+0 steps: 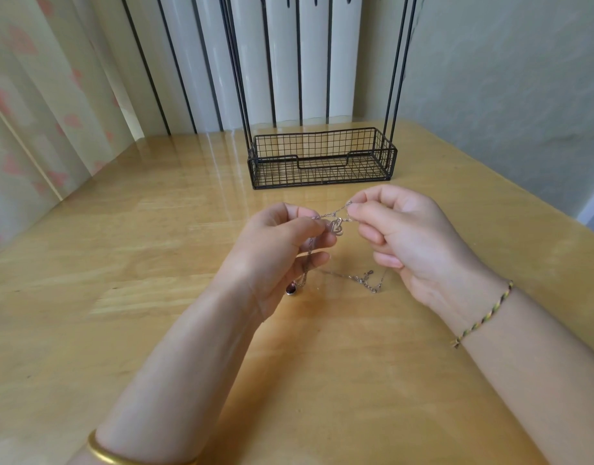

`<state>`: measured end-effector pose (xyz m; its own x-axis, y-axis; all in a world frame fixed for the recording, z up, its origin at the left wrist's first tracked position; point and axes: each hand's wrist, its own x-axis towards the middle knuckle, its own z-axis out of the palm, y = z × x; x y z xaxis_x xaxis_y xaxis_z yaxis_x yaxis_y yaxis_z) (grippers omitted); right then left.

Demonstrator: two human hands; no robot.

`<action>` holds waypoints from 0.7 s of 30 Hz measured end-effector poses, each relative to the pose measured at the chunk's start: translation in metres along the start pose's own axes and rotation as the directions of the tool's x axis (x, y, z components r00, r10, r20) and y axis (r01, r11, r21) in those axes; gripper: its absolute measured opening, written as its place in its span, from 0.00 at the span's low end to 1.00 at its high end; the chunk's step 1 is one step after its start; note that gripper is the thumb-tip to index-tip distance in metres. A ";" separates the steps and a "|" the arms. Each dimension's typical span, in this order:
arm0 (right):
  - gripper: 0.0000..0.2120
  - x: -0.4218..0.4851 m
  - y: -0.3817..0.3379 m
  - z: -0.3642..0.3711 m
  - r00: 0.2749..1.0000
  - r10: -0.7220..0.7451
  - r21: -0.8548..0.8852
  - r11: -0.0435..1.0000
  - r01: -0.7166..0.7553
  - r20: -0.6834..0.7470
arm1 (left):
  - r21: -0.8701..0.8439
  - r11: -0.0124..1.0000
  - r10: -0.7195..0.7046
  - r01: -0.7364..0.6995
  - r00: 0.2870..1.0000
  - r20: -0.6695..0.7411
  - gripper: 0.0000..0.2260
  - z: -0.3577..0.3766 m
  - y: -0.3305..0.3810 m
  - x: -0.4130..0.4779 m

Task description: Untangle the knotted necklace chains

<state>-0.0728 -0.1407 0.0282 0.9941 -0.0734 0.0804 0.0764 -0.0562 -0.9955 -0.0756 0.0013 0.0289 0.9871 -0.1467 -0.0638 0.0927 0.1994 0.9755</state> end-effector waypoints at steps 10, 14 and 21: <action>0.07 -0.003 -0.003 0.000 0.999 0.024 0.063 0.998 -0.027 0.042 | -0.104 0.995 -0.008 0.009 1.000 0.010 0.05 0.003 0.001 -0.003; 0.06 -0.004 -0.004 0.001 0.999 0.000 0.027 1.000 -0.001 0.044 | -0.150 0.989 -0.015 0.014 1.000 -0.005 0.05 0.002 0.003 -0.003; 0.05 -0.007 -0.004 0.006 0.996 -0.036 0.002 0.999 0.035 0.083 | -0.338 0.938 -0.087 0.074 0.996 -0.023 0.05 0.003 0.006 -0.001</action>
<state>-0.0799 -0.1338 0.0312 0.9937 0.0119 0.1113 0.1118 -0.0563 -0.9921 -0.0762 0.0002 0.0351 0.9780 -0.1409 -0.1537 0.2045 0.5035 0.8394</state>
